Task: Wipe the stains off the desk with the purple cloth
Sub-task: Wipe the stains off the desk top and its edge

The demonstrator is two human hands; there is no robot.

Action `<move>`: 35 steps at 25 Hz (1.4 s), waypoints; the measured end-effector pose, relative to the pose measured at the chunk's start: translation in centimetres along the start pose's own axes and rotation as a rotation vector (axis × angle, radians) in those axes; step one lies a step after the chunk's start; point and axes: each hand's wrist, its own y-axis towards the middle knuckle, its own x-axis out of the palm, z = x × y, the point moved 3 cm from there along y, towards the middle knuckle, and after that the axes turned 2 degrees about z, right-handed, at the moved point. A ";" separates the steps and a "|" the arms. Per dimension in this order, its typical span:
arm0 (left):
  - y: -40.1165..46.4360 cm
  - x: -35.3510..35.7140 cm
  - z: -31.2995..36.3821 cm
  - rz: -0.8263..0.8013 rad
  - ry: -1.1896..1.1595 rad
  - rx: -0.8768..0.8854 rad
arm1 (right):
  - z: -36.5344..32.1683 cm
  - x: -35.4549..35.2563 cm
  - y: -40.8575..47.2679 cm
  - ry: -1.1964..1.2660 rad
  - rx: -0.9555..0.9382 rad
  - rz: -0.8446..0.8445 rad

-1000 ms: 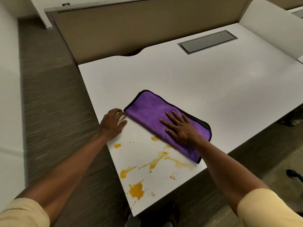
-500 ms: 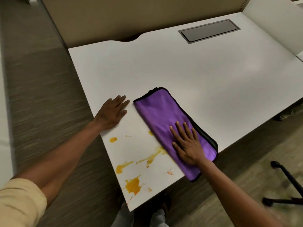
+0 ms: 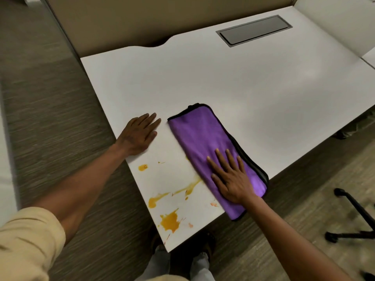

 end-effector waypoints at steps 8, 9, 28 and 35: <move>-0.5 1.1 0.3 0.052 -0.038 -0.042 | -0.7 -0.4 2.1 0.083 0.479 -0.022; -0.5 1.1 0.2 0.050 -0.031 -0.042 | -2.0 -0.2 2.9 0.110 0.548 -0.022; -0.4 1.1 -0.2 0.024 -0.048 -0.016 | -7.0 0.3 2.9 0.067 0.244 -0.037; -0.4 1.1 -0.1 0.052 -0.045 -0.028 | -4.3 0.5 1.1 0.003 0.365 -0.033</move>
